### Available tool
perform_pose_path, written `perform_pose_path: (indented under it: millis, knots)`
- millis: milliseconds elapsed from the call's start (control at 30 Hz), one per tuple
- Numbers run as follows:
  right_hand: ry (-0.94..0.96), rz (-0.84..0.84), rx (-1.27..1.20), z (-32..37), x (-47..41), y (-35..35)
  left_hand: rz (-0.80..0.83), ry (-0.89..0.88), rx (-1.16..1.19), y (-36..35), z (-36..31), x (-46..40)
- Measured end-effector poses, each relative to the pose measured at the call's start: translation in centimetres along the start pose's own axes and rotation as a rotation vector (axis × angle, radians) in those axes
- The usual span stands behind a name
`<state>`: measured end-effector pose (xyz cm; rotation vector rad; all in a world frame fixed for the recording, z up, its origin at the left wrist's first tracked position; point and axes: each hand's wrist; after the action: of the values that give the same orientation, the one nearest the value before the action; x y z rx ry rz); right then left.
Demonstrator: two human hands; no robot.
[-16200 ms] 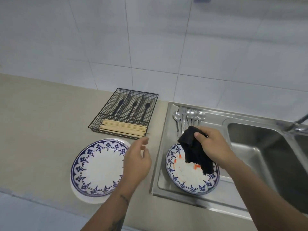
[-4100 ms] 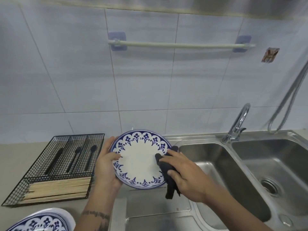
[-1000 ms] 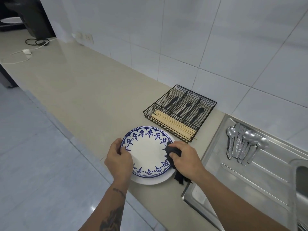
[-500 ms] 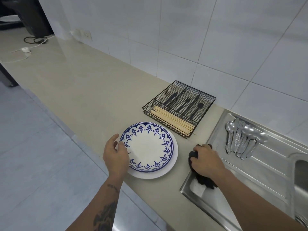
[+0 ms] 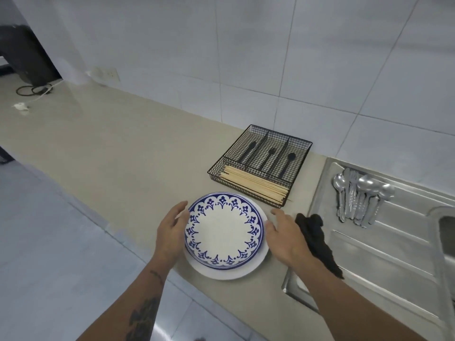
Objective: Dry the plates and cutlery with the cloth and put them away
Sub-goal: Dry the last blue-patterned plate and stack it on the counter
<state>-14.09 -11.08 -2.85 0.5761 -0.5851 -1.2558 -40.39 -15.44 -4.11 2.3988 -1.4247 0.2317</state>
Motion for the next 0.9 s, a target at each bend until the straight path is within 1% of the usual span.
perform_pose_path:
  millis: [33, 100, 133, 233, 333, 467, 567, 667, 900]
  knots:
    - [-0.025, -0.012, -0.095, 0.3, 0.0, -0.6, 0.031, -0.008, 0.013, 0.0, 0.1, -0.6]
    - [-0.025, -0.049, -0.160, 0.9, -0.1, -2.0, 0.094, -0.010, 0.035, 0.0, 0.3, -1.9]
    - [-0.032, -0.083, -0.186, 1.2, -0.2, -2.7, 0.125, -0.009, 0.043, 0.0, 0.5, -2.4]
    - [-0.130, -0.238, -0.286, 2.0, -0.5, -4.9, 0.221, -0.021, 0.059, -0.1, 1.2, -4.0]
    - [-0.159, -0.363, -0.253, 2.2, -0.6, -6.5, 0.293, -0.018, 0.099, -0.5, 1.8, -4.9]
    - [-0.197, -0.484, -0.280, 2.9, -0.6, -7.5, 0.337, 0.066, 0.229, -0.9, 1.7, -5.1]
    - [-0.224, -0.528, -0.289, 3.7, -0.1, -8.1, 0.362, 0.105, 0.247, -0.3, 1.2, -5.3]
    - [-0.207, -0.552, -0.288, 4.7, 0.5, -8.6, 0.371, 0.122, 0.256, 0.8, 0.4, -5.4]
    - [-0.066, -0.555, -0.293, 10.1, -1.6, -8.7, 0.296, 0.095, 0.356, 5.6, -3.9, -6.5]
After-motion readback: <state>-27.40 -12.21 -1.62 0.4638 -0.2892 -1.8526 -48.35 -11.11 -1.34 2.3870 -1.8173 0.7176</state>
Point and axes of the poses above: each hand's wrist, its own x-axis away from the middle knuckle, its own y-axis out of the back of the hand, z = x × y, and after that the axes turned 12 degrees about y, right-handed
